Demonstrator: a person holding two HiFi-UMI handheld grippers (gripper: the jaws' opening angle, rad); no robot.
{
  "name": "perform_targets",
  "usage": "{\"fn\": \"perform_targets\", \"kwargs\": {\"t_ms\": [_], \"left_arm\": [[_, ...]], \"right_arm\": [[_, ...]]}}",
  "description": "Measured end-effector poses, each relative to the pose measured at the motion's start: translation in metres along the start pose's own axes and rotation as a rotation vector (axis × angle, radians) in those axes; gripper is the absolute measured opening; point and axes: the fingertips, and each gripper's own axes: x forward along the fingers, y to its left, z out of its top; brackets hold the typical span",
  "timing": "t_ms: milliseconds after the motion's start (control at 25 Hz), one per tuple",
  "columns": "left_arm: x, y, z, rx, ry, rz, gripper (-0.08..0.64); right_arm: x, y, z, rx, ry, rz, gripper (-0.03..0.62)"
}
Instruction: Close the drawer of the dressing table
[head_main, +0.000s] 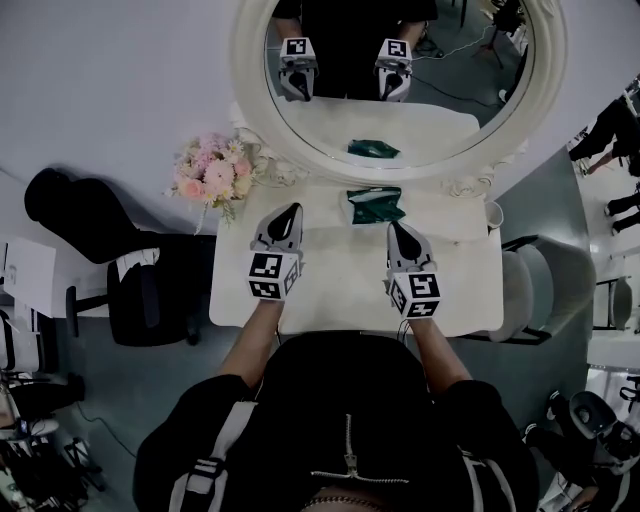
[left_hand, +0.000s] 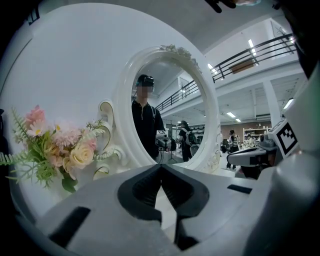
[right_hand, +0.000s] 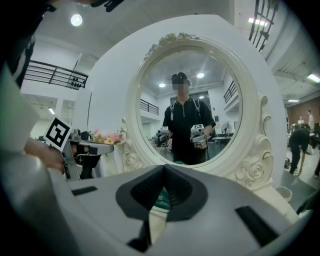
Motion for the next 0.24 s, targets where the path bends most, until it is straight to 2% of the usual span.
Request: {"fn": "perform_targets", "kwargs": {"t_ms": [240], "left_arm": [[0.0013,-0.0009,-0.0015,-0.005,0.004,-0.003,0.005]], "right_arm": [[0.0014,-0.0007,-0.0014,0.006,0.004,0.0,-0.009]]}}
